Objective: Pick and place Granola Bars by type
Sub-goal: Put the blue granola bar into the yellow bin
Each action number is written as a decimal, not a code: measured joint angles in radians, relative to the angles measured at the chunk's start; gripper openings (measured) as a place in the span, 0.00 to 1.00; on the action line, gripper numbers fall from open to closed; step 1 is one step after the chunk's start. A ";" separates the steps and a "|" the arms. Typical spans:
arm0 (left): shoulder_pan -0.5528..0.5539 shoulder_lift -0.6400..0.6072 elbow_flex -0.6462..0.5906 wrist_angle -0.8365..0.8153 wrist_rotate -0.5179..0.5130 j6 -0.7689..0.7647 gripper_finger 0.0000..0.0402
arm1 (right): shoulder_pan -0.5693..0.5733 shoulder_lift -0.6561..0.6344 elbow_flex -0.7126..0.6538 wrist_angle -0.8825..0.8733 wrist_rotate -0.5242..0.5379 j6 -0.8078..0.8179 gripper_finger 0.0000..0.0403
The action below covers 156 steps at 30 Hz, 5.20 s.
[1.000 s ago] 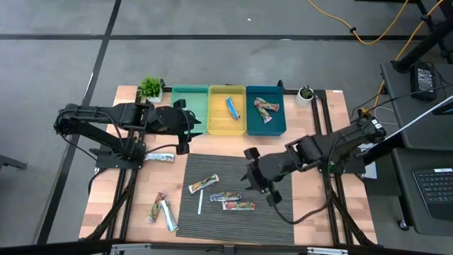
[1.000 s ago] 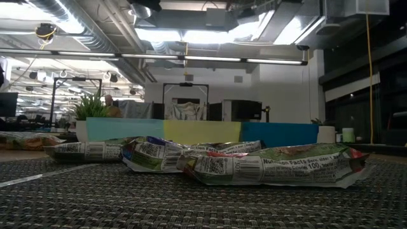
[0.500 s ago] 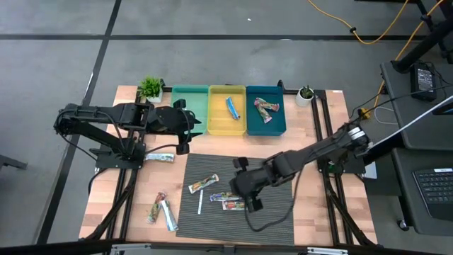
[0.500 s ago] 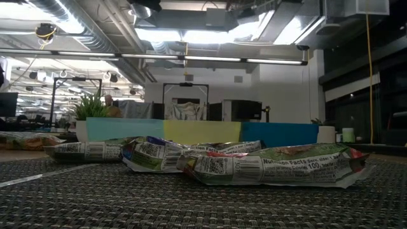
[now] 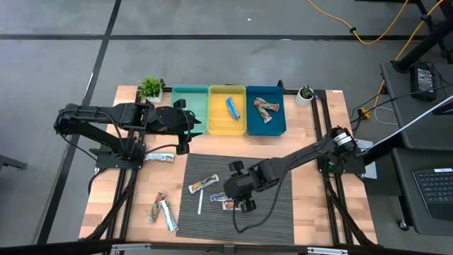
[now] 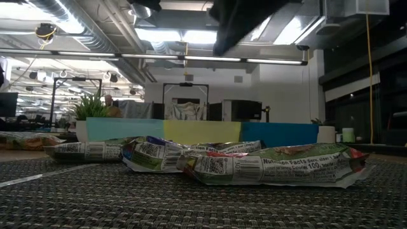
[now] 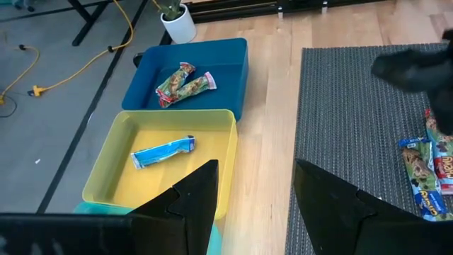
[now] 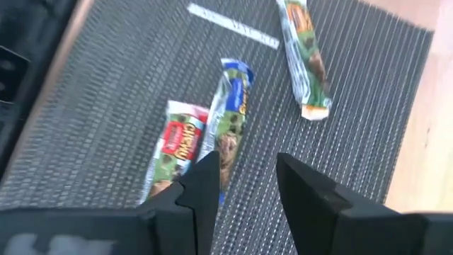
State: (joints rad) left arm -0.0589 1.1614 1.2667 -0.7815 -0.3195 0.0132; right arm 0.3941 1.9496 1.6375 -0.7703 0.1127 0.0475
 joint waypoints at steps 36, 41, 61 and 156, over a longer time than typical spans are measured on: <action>0.000 0.000 0.000 0.000 0.000 0.000 0.44 | -0.008 0.209 0.000 0.119 -0.027 0.049 0.65; 0.000 0.000 0.000 0.000 0.000 0.000 0.44 | -0.008 0.209 0.000 0.124 -0.027 0.049 0.65; 0.000 0.000 0.000 0.000 -0.001 0.000 0.44 | -0.014 0.232 -0.010 0.191 -0.036 0.050 0.65; 0.000 0.000 0.000 0.000 0.000 0.000 0.44 | -0.298 -0.260 0.165 -0.344 0.185 0.157 0.24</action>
State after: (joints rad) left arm -0.0593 1.1610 1.2667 -0.7815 -0.3199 0.0135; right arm 0.0956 1.6897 1.8023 -1.1139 0.2981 0.2045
